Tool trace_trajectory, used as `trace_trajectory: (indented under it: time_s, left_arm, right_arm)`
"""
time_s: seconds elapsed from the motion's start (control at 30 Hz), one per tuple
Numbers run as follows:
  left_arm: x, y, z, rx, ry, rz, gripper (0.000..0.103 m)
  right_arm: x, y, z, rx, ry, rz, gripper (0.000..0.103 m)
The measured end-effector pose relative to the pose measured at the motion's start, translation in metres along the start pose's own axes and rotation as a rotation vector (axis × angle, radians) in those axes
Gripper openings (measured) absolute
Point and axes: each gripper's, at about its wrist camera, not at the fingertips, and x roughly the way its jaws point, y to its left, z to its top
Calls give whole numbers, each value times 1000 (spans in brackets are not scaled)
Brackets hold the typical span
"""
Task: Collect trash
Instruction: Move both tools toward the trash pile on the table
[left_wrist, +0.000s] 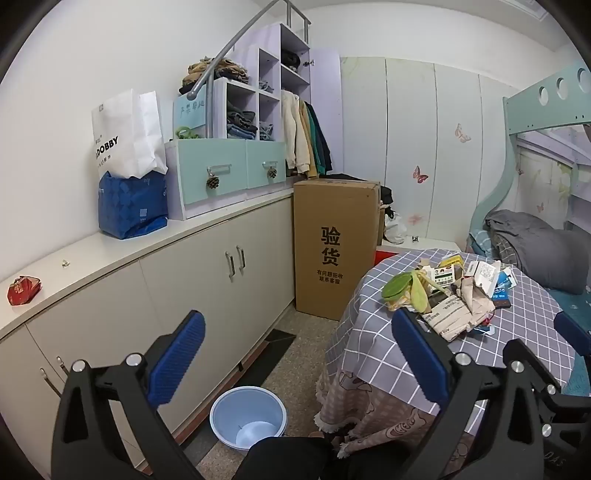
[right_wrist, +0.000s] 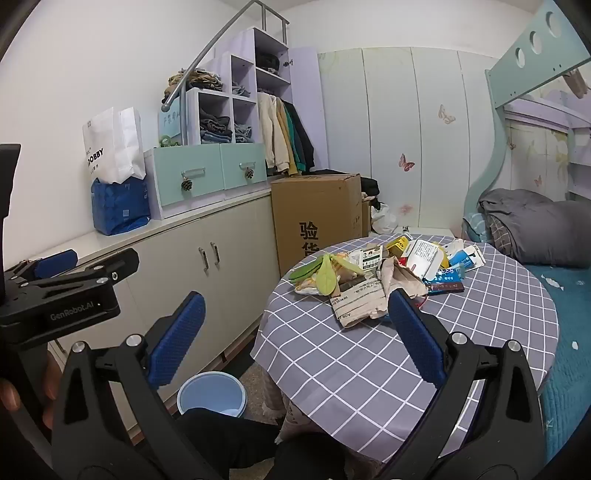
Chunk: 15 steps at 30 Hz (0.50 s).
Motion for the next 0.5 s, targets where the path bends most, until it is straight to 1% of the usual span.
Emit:
trace_trajectory:
  time_s: [0.03,0.5]
  left_arm:
    - [0,0,0,-1,0,0,99]
    - [1,-1,-1,0,3,1,99]
  right_arm:
    - [1,-1,0,11,17,2,97]
    - [3,-2,0,16,21,5,97]
